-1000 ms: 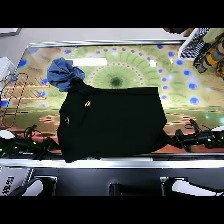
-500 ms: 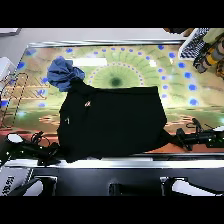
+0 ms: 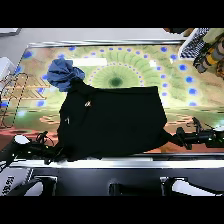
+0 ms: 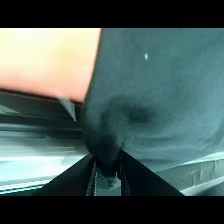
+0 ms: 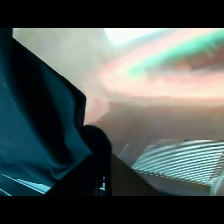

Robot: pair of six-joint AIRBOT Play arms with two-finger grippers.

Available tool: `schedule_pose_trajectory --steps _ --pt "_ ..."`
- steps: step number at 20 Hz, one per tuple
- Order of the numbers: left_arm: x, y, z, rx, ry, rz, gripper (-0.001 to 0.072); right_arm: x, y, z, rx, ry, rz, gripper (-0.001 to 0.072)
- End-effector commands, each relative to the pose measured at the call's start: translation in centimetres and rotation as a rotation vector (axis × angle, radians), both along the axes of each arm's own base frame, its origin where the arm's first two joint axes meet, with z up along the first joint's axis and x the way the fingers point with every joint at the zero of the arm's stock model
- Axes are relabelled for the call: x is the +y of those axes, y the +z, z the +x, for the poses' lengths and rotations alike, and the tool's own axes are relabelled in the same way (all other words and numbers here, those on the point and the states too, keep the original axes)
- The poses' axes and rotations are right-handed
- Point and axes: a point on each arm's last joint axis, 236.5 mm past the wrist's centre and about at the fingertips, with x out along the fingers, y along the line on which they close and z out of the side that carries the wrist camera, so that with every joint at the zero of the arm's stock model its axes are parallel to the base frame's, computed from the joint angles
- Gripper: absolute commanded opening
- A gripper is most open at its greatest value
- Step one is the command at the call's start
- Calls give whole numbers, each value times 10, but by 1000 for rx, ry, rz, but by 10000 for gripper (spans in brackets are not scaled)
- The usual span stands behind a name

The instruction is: Fold the clothes and pants, and hang the long-sleeved shirts on hangers.

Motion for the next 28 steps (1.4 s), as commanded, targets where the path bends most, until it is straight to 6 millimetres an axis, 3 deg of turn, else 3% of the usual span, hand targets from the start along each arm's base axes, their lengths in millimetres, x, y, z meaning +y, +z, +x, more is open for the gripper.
schedule_pose_trajectory --steps 1,3,4,7,11,13,15,17,19,21,23,25,28 --pt "1 -4 6 -19 17 26 157 2 2 0 -3 0 12 26" --pt "1 -5 7 -21 19 28 153 3 3 0 -3 4 16 26" --pt "1 -4 7 -22 18 27 37 3 4 -1 -2 5 20 26" --pt "4 0 19 -65 6 35 17 20 23 16 -95 4 118 25" --pt "15 32 71 -227 -18 65 16 61 59 66 -314 78 107 24" --pt "23 69 113 -363 -35 90 16 75 91 101 -446 135 7 24" --pt "31 119 154 -512 -50 122 16 75 152 144 -612 139 -111 24" --pt "42 190 195 -702 -64 180 15 68 238 176 -809 119 -235 24" --pt "53 268 215 -875 -96 261 15 60 341 185 -1024 72 -332 24" --pt "67 348 217 -1028 -101 379 15 59 443 166 -1235 29 -419 24" --pt "83 426 204 -1176 -55 506 15 60 517 130 -1378 -10 -495 24" --pt "94 495 176 -1312 32 604 15 64 567 84 -1481 -35 -572 24" --pt "110 564 123 -1455 166 729 15 67 608 18 -1565 -77 -673 24"
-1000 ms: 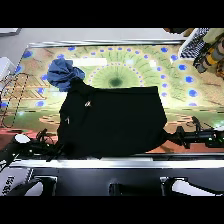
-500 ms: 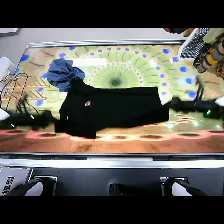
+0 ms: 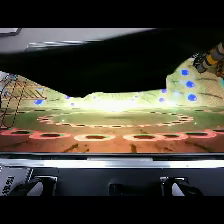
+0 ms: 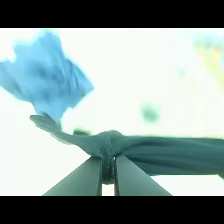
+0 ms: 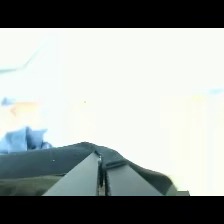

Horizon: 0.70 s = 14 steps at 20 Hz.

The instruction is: Fold the clothes and pants, and hang the long-sleeved shirts on hangers.

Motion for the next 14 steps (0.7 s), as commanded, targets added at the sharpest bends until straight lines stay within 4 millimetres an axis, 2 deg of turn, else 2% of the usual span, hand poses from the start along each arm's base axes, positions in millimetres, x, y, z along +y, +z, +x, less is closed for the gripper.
schedule_pose_trajectory --steps 1,3,5,7,8,10,11,12,14 --pt "28 86 -69 -227 189 60 15 -4 63 -84 -163 -127 -40 24" --pt "46 100 -99 -280 291 78 16 -14 79 -113 -227 -206 -26 24" --pt "60 108 -117 -309 359 106 15 -21 86 -128 -252 -255 8 24" --pt "62 108 -120 -311 369 113 16 -22 82 -124 -230 -256 17 24" --pt "63 105 -114 -298 366 115 15 -23 75 -117 -198 -253 16 24" --pt "58 88 -92 -241 320 128 16 -26 47 -89 -74 -237 20 24" --pt "51 72 -73 -192 262 144 16 -28 26 -71 14 -226 36 24" --pt "43 52 -50 -134 199 151 16 -32 -1 -49 129 -216 52 24" --pt "28 -2 2 10 63 147 16 -42 -61 -1 352 -195 55 25"
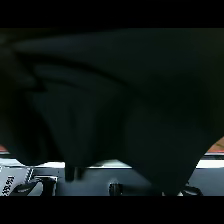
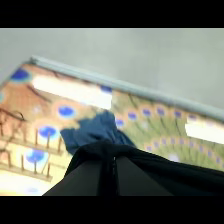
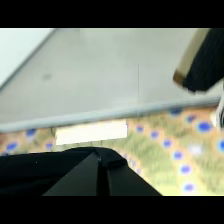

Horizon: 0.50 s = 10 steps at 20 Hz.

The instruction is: Fold the clothes and pants, and hang the long-sleeved shirts on hangers.

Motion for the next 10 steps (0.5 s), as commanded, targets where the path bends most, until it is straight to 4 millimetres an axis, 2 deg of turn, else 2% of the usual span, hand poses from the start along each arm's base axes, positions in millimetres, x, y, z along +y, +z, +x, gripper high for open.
schedule_pose_trajectory --steps 1,4,6,8,10 --pt "-23 -80 72 216 -189 -16 17 -16 -102 72 367 35 45 25" --pt "-33 -174 140 433 -277 -146 17 -28 -201 152 584 101 100 25" --pt "-40 -241 181 555 -314 -259 17 -42 -268 198 685 88 136 25" --pt "-47 -300 217 629 -323 -340 17 -53 -323 236 727 71 172 25" --pt "-54 -358 251 658 -334 -359 16 -52 -367 271 720 94 227 25"
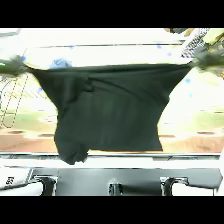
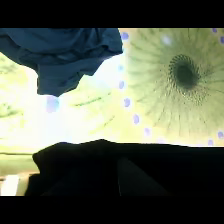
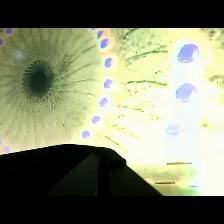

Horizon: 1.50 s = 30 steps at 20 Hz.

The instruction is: Fold the clothes and pants, and hang the long-sleeved shirts on hangers.

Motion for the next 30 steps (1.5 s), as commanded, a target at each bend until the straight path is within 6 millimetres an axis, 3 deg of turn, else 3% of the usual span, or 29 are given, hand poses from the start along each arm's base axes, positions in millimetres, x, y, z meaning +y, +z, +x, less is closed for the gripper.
schedule_pose_trajectory --steps 1,4,6,9,16,24,30 --pt "-18 -103 57 67 -24 -79 16 1 -89 60 25 2 83 25" --pt "-21 -142 83 24 -56 -25 16 21 -132 81 32 45 49 25" --pt "-20 -151 82 36 -83 -2 16 33 -150 78 75 85 2 25" --pt "-19 -164 61 124 -130 21 16 32 -172 58 187 113 -127 25" --pt "-29 -187 -5 395 -264 11 16 23 -195 21 376 100 -158 25" --pt "-35 -212 -13 479 -243 -21 17 30 -237 -16 597 111 -105 26" --pt "-36 -219 -15 499 -243 -28 23 35 -243 -31 666 132 -84 40"
